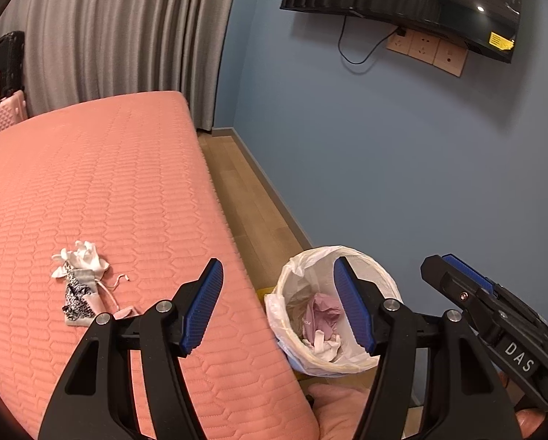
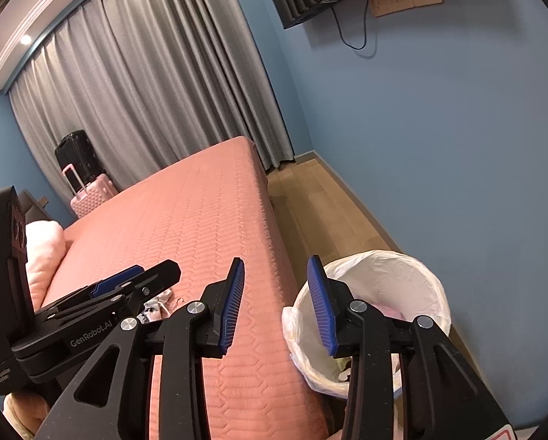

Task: Collect trash
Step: 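Move both tools back to the pile and grasp the pink mesh with the right tool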

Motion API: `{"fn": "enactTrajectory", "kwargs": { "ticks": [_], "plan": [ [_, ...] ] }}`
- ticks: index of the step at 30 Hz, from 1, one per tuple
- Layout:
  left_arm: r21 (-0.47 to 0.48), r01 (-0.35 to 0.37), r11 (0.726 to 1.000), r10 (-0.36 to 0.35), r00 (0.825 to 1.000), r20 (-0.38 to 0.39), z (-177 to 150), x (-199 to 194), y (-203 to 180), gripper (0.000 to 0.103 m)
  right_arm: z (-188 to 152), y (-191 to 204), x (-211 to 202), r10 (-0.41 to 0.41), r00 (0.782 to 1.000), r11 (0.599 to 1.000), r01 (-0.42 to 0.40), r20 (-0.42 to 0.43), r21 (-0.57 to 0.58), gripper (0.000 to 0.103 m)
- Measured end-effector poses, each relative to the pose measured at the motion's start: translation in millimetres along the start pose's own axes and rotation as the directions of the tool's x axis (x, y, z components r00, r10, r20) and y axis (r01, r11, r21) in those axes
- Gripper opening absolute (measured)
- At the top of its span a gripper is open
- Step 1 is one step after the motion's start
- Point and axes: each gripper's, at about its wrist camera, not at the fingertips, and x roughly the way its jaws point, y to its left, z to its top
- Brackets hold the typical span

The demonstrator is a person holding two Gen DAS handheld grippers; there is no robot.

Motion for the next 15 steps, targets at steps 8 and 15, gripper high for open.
{"fn": "enactTrajectory", "kwargs": {
  "ticks": [8,15],
  "plan": [
    [-0.065,-0.032,0.997,0.033,0.999,0.005,-6,-12,41,0.06,-8,39,10,0.041,0.999,0.998,-0.042,-0.032,-0.042,0.038],
    [-0.133,-0.075,0.988,0.074,0.997,-0.008,-17,-19,84,0.06,-22,82,28,0.083,0.993,0.991,-0.091,-0.086,-0.094,0.038]
  ]
}}
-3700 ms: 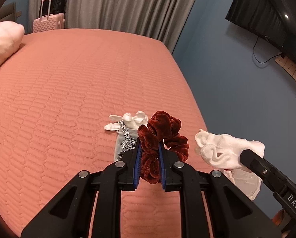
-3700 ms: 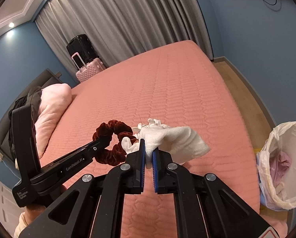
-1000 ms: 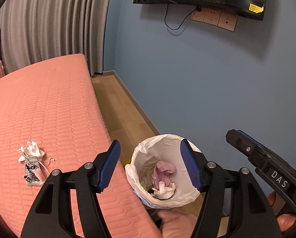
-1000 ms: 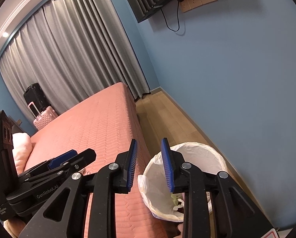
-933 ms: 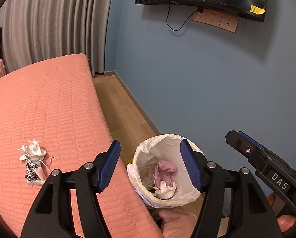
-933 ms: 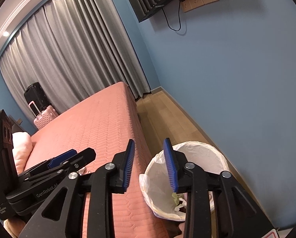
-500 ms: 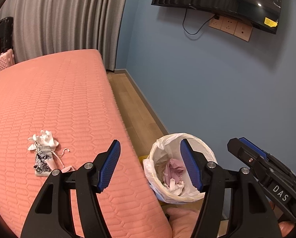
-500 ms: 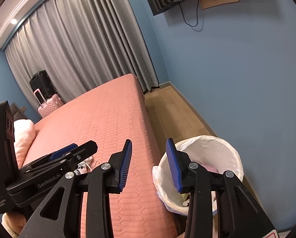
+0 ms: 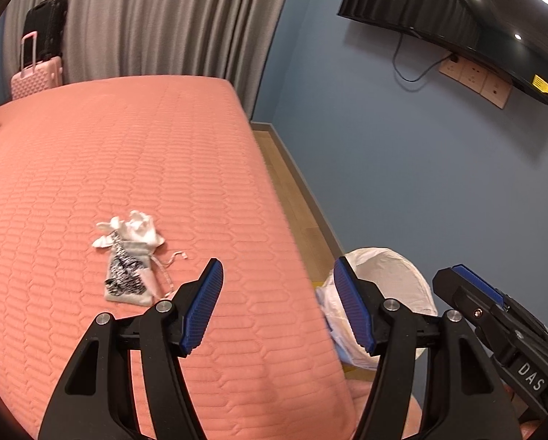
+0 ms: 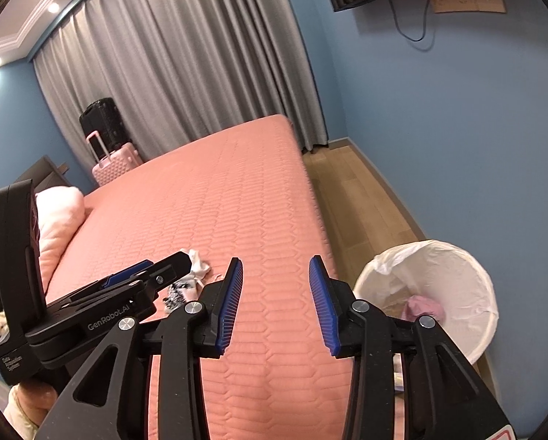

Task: Collect trash
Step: 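Move both tools back to the pile and grasp the pink mesh with the right tool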

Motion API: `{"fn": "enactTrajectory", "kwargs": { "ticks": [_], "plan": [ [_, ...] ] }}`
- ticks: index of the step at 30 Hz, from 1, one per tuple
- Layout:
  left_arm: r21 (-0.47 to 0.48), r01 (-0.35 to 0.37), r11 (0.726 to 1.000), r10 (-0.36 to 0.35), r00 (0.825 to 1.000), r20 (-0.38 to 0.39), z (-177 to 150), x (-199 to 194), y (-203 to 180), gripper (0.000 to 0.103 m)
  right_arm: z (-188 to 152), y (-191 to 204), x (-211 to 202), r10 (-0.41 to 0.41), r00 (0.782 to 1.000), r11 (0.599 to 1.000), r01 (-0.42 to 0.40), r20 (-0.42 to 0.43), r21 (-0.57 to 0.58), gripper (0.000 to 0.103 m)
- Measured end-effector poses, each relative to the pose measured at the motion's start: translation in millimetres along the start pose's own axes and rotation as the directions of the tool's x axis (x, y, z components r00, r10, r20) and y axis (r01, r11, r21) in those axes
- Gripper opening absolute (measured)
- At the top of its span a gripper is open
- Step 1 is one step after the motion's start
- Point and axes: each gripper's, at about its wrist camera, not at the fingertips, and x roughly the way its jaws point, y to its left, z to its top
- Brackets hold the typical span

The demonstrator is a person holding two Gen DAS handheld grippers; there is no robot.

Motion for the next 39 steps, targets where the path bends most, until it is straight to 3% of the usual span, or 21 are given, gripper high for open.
{"fn": "enactTrajectory", "kwargs": {
  "ticks": [23,39],
  "plan": [
    [-0.19,-0.136,0.972,0.123,0.989,-0.081,-32,4,140,0.06,-44,93,96,0.065,0.976,0.992,-0.086,-0.207,-0.095,0.038],
    [-0.226,-0.153,0.962,0.115,0.978,-0.175,-30,71,194,0.059,-65,98,209,0.036,0.935,0.994,-0.072,-0.353,-0.088,0.038]
  ]
}}
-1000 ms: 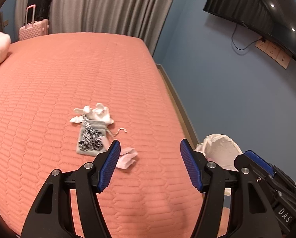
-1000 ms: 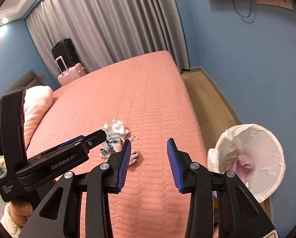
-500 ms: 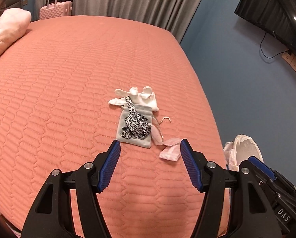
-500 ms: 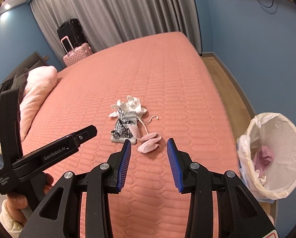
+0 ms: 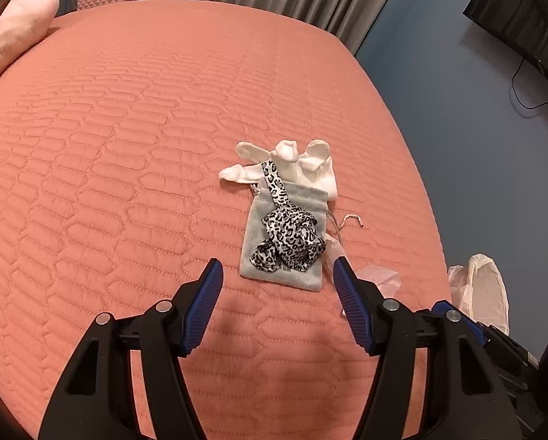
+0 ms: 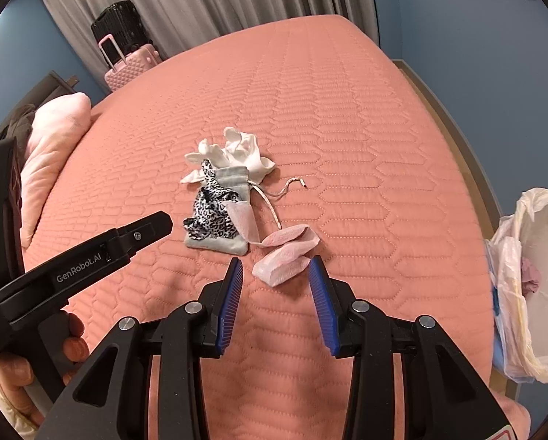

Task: Collect trash
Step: 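Move both tools back to the pile and grasp the pink mesh with the right tool, then grasp the leopard-print fabric with the left tool while the right tool holds the mesh, then carry both items to the bin and open both tools to drop them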

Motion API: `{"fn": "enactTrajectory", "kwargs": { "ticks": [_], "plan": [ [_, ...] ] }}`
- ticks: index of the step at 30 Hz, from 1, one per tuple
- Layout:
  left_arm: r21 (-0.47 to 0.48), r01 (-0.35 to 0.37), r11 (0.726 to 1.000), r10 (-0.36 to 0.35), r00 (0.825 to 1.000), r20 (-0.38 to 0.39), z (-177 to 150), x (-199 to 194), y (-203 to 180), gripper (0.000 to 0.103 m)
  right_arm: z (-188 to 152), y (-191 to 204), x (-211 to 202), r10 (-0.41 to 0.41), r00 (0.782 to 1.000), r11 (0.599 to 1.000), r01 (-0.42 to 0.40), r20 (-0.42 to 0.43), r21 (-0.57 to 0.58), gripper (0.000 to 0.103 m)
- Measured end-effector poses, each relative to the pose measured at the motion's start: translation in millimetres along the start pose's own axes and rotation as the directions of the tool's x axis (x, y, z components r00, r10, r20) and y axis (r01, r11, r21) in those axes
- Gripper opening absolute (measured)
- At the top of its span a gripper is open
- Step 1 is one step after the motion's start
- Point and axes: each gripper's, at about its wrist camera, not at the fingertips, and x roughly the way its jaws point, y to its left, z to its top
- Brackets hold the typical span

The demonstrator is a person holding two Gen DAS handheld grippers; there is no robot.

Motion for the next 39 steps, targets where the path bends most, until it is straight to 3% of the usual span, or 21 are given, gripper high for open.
{"fn": "enactTrajectory", "kwargs": {
  "ticks": [3,6,9,15,19,23,33,39],
  "plan": [
    [0.013,0.002,1.0,-0.002,1.0,-0.006,7,14,-4,0.057,6,-3,17,-0.004,1.0,1.0,0.004,-0.018,0.01,0.038],
    [0.029,0.007,1.0,-0.006,1.0,-0.028,13,31,-8,0.045,9,-7,34,-0.006,0.999,1.0,0.007,-0.038,0.027,0.038],
    [0.034,0.007,0.999,-0.005,0.999,-0.048,13,45,-10,0.04,10,-12,47,-0.009,0.998,0.999,0.012,-0.056,0.04,0.038],
    [0.044,0.014,0.999,-0.01,0.997,-0.079,9,59,-11,0.017,8,-22,64,-0.012,0.996,0.998,0.017,-0.088,0.056,0.038],
    [0.046,0.022,0.999,-0.018,0.997,-0.078,9,57,-10,0.005,6,-24,70,0.01,0.995,0.998,-0.004,-0.104,0.06,0.026],
    [0.054,0.03,0.998,-0.027,0.998,-0.058,9,45,-13,0.004,5,-19,60,0.014,0.996,0.999,-0.01,-0.087,0.044,0.013],
    [0.09,0.057,0.994,-0.058,0.998,0.018,10,-8,-28,0.003,7,-18,-7,0.045,0.998,0.998,-0.047,0.031,0.051,0.003],
    [0.137,0.076,0.988,-0.087,0.993,0.074,4,-43,-55,0.003,5,-20,-54,0.053,0.993,0.997,-0.058,0.106,0.046,0.003]
  ]
}}
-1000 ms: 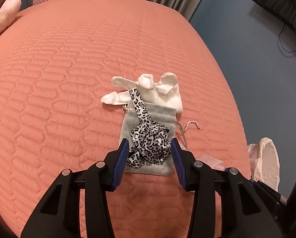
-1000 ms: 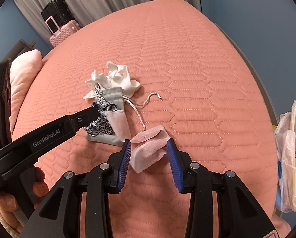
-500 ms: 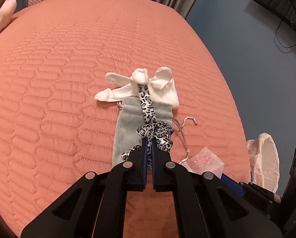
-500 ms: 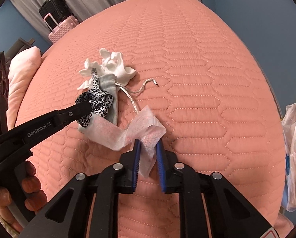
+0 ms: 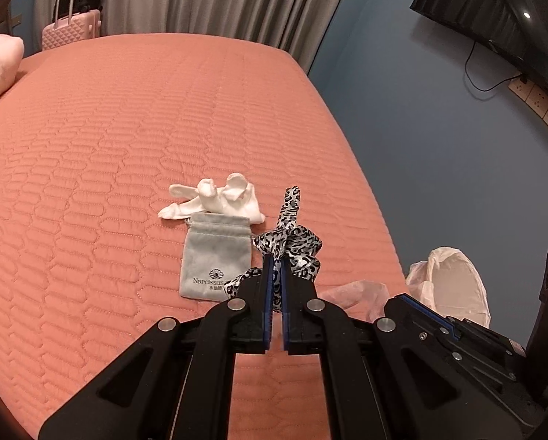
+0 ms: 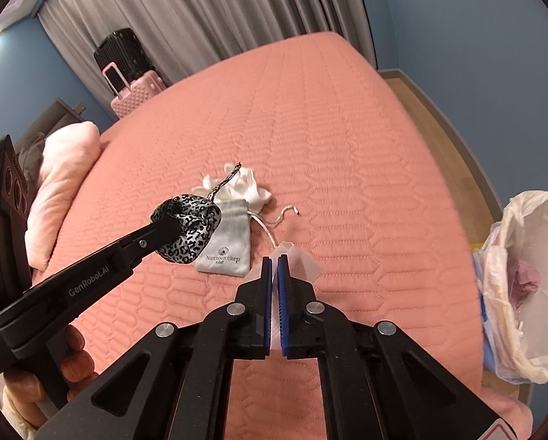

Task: Collect trash
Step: 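Carry both items to the bin and open both tools to drop them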

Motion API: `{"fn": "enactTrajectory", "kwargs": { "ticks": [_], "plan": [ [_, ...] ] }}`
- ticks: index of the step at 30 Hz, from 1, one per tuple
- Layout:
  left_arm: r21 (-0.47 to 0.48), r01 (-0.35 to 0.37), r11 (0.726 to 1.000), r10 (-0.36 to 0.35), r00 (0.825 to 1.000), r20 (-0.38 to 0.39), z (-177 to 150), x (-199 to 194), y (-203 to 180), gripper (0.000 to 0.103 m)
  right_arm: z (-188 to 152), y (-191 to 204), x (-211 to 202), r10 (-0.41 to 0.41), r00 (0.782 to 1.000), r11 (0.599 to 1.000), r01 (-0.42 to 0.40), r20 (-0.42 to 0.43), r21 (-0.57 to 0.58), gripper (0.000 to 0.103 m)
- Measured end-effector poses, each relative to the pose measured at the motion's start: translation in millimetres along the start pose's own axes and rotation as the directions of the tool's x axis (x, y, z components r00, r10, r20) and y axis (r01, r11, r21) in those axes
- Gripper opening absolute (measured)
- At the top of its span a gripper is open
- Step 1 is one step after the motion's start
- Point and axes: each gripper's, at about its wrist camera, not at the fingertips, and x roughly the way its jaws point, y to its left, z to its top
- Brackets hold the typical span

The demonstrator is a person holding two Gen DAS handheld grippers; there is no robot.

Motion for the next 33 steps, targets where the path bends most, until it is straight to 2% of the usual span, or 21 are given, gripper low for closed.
{"fn": "enactTrajectory", "kwargs": {
  "ticks": [8,17,33],
  "plan": [
    [0.044,0.019,0.999,-0.021,0.999,0.036,-7,-29,-31,0.004,-4,-13,-58,0.002,0.997,1.0,-0.004,0.079,0.019,0.003],
    [0.123,0.052,0.991,-0.06,0.996,0.06,-18,-49,-87,0.004,-1,-35,-125,-0.019,0.983,0.999,0.011,0.184,0.044,0.003],
    [0.275,0.103,0.956,-0.131,0.988,0.084,-28,-70,-175,0.004,8,-81,-225,-0.095,0.935,0.994,0.07,0.342,0.084,0.003]
  ]
}}
